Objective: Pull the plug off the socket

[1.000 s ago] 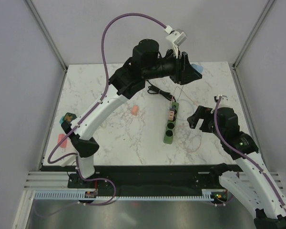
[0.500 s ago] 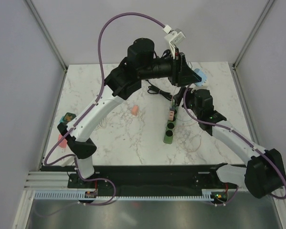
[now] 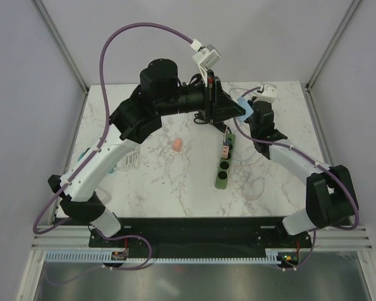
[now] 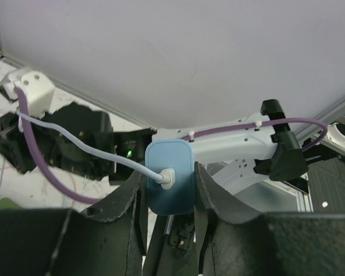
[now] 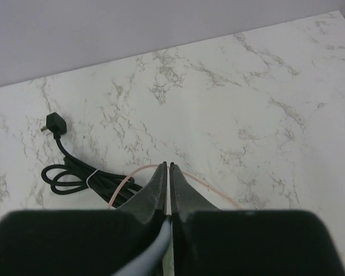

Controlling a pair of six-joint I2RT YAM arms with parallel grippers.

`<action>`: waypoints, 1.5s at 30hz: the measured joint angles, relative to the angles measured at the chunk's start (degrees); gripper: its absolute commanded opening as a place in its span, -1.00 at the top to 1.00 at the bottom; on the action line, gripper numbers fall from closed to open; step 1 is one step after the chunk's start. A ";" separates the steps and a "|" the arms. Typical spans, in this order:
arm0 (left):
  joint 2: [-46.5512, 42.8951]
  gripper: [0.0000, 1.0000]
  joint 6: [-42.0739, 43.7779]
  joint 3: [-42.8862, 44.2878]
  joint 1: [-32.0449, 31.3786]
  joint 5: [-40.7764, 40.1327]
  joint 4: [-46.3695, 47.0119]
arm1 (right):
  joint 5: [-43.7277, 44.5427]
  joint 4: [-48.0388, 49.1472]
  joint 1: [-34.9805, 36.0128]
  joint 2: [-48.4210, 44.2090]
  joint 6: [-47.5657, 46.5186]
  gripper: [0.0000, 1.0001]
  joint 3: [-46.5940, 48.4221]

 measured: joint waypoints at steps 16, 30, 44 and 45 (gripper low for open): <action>-4.87 0.95 1.79 -16.13 1.79 -15.37 -1.66 | 9.29 -21.86 -0.76 -7.15 -20.92 1.00 42.03; -14.97 0.95 -4.59 -38.99 13.11 -24.65 0.79 | -17.53 -22.71 3.30 7.56 -6.73 0.95 54.97; -12.96 0.96 -13.75 -63.49 14.62 -34.82 -2.05 | -25.33 -16.55 11.58 33.79 -1.68 0.64 53.59; -11.37 0.96 -14.05 -64.22 14.99 -35.30 -2.08 | -25.44 -18.12 11.58 36.13 -1.03 0.59 55.06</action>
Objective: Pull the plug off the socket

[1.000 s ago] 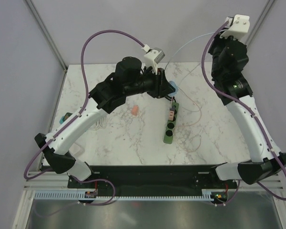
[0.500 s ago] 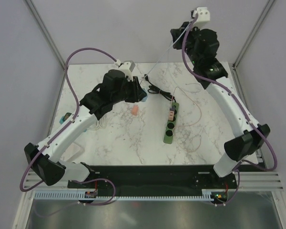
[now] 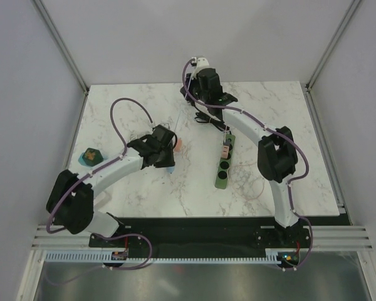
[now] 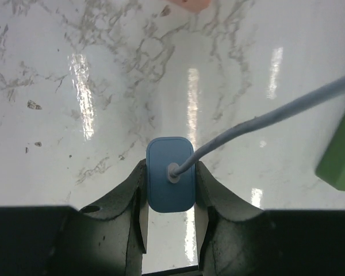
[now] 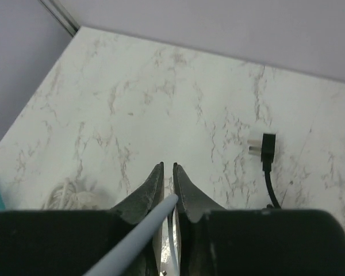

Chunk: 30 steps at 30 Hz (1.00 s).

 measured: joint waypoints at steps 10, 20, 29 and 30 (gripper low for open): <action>10.36 -0.22 -1.36 -1.01 4.74 -1.29 0.72 | -2.01 -19.61 -1.11 6.03 4.09 -0.71 3.19; 8.57 -1.00 -2.08 -1.44 5.01 -1.40 -0.07 | -2.80 -34.93 -2.67 4.74 -0.28 -0.96 5.97; -5.38 -0.87 -1.11 -1.42 5.01 2.80 -0.44 | 4.26 -45.83 -3.50 -7.32 -5.64 -0.96 5.84; -6.54 -0.88 -0.85 -1.40 5.01 3.76 -0.35 | 4.44 -46.18 -3.52 -8.55 -6.47 -0.96 5.35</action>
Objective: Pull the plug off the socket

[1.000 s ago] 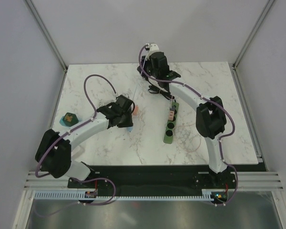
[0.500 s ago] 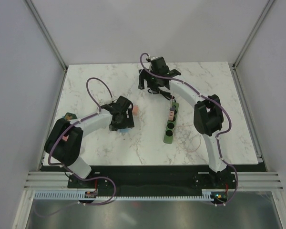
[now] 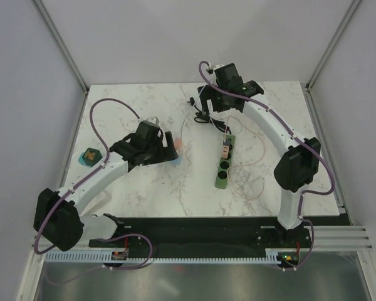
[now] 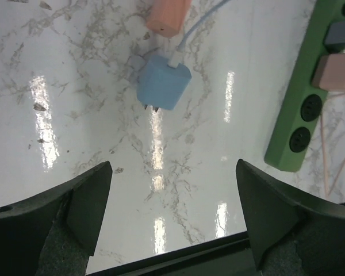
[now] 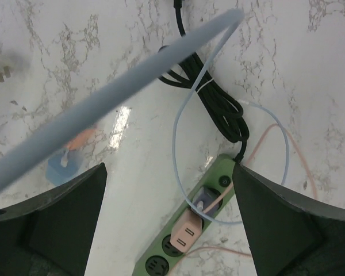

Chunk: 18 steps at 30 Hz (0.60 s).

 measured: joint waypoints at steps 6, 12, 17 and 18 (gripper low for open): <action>-2.86 -0.96 2.86 1.20 0.00 8.00 2.05 | -2.12 -0.92 -0.02 -4.52 -3.34 -0.96 -7.48; -0.42 -0.99 6.14 9.77 0.00 13.11 6.12 | -7.30 -0.63 0.66 -4.83 -5.18 -0.96 -15.89; 4.61 -0.99 8.50 16.20 0.00 13.79 9.75 | -10.21 0.15 1.11 -6.45 -5.46 -0.96 -18.56; 5.81 -0.99 8.81 17.18 0.00 13.81 10.14 | -10.91 0.28 1.11 -6.99 -5.44 -0.96 -18.80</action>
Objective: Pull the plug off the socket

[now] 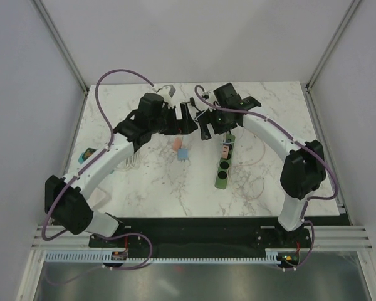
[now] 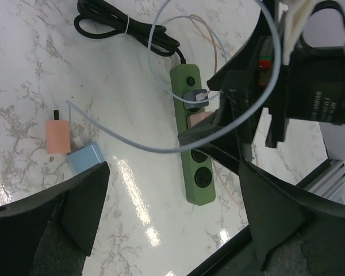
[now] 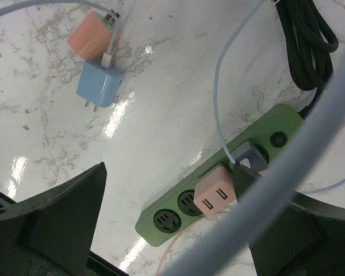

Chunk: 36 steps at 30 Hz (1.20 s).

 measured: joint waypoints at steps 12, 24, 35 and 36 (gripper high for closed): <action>9.29 0.17 2.82 4.55 0.02 -5.97 -0.72 | -4.33 3.41 0.13 -5.60 0.92 -0.96 -4.61; 16.48 -0.09 0.11 18.84 6.14 -10.67 -2.51 | -4.24 3.91 3.28 -11.45 2.80 -0.96 -17.68; 12.37 -0.32 -1.33 2.64 7.13 8.11 4.66 | 9.94 3.30 -6.29 -26.60 13.70 -0.96 -13.29; 11.96 -0.31 -1.62 0.96 6.71 9.86 5.31 | 10.56 3.43 -8.24 -27.78 14.21 -0.96 -13.94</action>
